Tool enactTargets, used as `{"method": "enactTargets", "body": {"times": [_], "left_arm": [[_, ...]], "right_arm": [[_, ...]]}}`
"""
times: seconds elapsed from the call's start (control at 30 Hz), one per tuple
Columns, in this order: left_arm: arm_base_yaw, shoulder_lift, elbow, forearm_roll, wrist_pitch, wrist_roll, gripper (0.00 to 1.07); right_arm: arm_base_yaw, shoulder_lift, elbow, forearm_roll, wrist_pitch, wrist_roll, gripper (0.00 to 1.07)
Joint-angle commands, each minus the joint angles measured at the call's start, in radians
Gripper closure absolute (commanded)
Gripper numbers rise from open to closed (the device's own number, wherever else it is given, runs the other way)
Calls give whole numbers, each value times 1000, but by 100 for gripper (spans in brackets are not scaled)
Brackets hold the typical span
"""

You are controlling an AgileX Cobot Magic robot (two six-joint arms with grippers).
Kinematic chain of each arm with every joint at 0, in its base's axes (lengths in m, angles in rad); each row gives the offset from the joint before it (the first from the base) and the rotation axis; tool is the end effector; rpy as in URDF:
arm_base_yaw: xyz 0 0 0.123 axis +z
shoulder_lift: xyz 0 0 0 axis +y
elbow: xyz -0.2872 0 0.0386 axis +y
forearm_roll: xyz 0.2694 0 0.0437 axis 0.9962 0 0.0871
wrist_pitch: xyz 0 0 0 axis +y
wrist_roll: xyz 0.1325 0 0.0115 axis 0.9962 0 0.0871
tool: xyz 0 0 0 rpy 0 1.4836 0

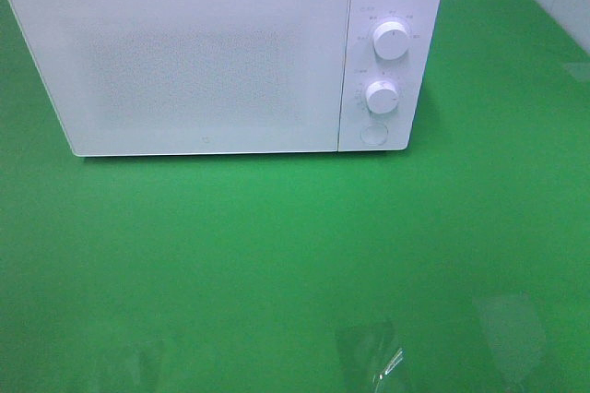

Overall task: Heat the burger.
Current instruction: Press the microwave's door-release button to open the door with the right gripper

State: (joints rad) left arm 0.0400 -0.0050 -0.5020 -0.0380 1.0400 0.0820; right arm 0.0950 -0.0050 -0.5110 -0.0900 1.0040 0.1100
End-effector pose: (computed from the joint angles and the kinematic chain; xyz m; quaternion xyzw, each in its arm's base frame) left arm 0.0470 -0.0025 0.2718 0.0184 0.8456 0.0136 0.5334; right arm 0.0483 -0.0055 0.2795 0.0071 0.8328 0.0117 0.5533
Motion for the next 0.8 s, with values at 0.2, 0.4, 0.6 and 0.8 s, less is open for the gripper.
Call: {"method": "enactTargets", "body": {"times": [0.2,0.4,0.6,0.8], "left_arm": [[4,-18,3,-6,-3,4,7],[4,-18,3,-6,-3,4,7],[4,-18,3,-6,-3,4,7],[4,-18,3,-6,-3,4,7]], "right_arm": [[-3,-23,1,-12,-1,5,31],[-3,-12,-39,-10,-36,4,31],[-2,98,-61,-14,-135,2,31],[-1,211,-61,-21,-291,5,31]]}}
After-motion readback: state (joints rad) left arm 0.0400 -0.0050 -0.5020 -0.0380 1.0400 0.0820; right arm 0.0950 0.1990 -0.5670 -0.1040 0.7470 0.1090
